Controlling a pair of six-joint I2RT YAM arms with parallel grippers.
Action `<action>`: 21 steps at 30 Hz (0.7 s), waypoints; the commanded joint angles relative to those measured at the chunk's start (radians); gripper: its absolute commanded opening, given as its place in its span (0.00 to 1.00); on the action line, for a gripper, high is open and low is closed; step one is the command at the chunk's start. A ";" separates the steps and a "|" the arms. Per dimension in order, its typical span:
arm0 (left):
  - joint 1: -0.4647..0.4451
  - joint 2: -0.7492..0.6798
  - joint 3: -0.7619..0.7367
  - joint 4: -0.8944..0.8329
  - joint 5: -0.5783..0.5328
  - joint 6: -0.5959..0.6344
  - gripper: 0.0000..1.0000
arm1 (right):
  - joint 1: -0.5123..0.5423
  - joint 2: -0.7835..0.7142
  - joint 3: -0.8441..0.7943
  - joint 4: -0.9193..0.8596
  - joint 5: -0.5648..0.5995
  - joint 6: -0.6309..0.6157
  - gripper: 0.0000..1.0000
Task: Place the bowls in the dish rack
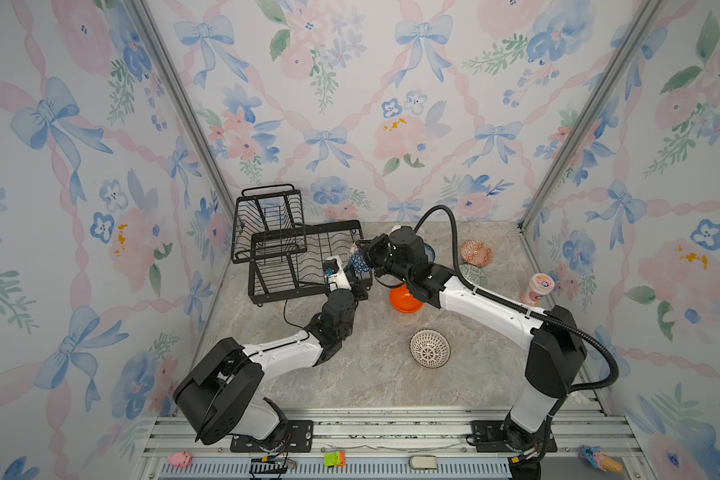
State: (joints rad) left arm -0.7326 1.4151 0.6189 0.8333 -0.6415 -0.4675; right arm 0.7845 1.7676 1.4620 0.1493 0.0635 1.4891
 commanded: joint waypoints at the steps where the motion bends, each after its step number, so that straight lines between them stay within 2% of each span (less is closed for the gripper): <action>1: -0.004 -0.048 -0.010 0.002 0.025 -0.001 0.29 | -0.028 0.008 -0.026 0.135 0.015 -0.034 0.00; 3: -0.002 -0.075 -0.022 -0.034 0.023 -0.014 0.37 | -0.032 0.006 -0.025 0.140 0.015 -0.048 0.00; 8: 0.018 -0.186 -0.047 -0.206 0.030 -0.058 0.66 | -0.048 -0.008 -0.016 0.134 0.022 -0.098 0.00; 10: 0.056 -0.237 -0.040 -0.327 0.102 -0.086 0.72 | -0.056 -0.005 -0.014 0.154 0.022 -0.114 0.00; 13: 0.116 -0.302 -0.026 -0.469 0.206 -0.118 0.89 | -0.064 0.014 -0.003 0.186 0.018 -0.148 0.00; 15: 0.162 -0.332 -0.002 -0.568 0.269 -0.133 0.96 | -0.069 0.042 0.011 0.222 0.011 -0.183 0.00; 21: 0.272 -0.398 0.097 -0.756 0.418 -0.136 0.98 | -0.088 0.174 0.072 0.379 -0.039 -0.217 0.00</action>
State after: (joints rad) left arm -0.4908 1.0458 0.6468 0.2211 -0.3363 -0.5926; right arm 0.7101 1.8900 1.4769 0.3733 0.0517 1.3201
